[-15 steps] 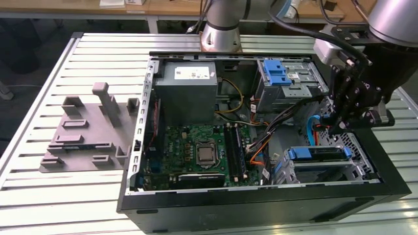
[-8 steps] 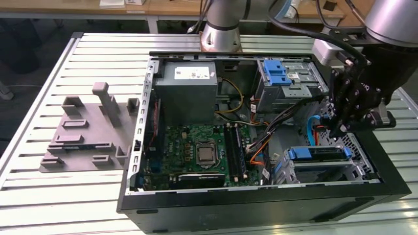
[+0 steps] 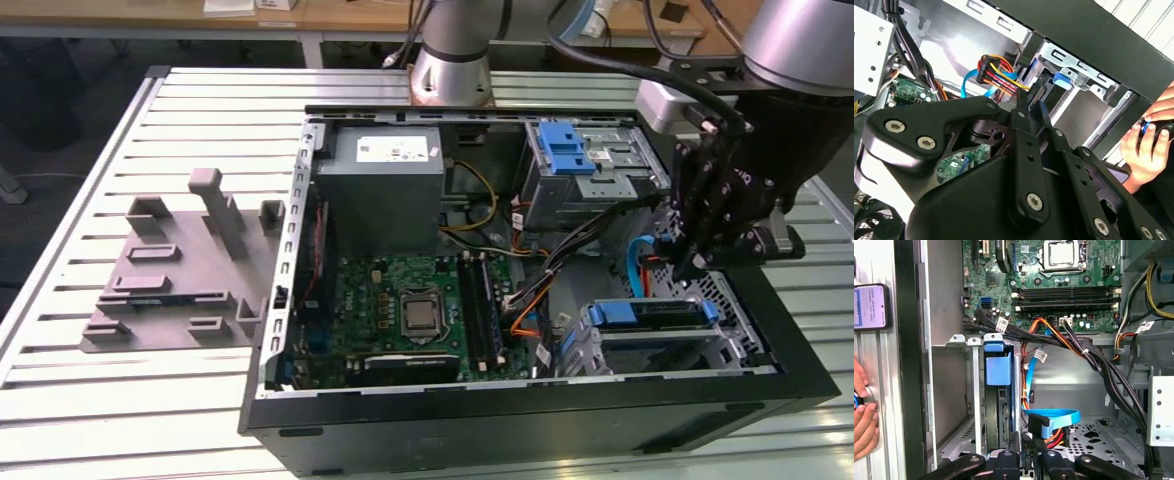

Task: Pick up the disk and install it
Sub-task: 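Insert the first disk wire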

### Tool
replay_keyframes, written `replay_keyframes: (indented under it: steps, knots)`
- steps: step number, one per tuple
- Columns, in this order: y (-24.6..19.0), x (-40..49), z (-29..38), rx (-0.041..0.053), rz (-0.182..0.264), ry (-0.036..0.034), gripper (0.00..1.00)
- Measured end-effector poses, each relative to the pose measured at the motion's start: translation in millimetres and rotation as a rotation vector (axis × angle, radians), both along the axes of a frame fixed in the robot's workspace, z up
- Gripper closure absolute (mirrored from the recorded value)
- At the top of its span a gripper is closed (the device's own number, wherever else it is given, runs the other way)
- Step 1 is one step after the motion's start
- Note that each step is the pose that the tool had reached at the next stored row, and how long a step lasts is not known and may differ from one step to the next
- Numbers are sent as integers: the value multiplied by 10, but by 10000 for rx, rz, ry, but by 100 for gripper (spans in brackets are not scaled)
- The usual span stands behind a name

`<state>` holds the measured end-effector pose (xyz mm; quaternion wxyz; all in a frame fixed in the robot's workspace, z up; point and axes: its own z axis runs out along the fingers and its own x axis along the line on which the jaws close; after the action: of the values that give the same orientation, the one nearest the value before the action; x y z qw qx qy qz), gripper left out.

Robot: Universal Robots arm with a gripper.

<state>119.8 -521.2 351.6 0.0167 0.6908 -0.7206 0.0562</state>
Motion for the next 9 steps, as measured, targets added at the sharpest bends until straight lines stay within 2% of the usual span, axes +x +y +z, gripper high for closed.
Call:
replay_keyframes:
  steps: [3,4,5,7,8,9]
  knots:
    - [0,0,-1,2,0,5,76]
    - [1,2,-1,2,0,21,83]
    - [1,5,0,1,-1,44,83]
    - [0,18,-1,1,0,135,84]
    - [0,23,-1,0,-1,227,84]
    - [0,31,-2,1,-1,350,84]
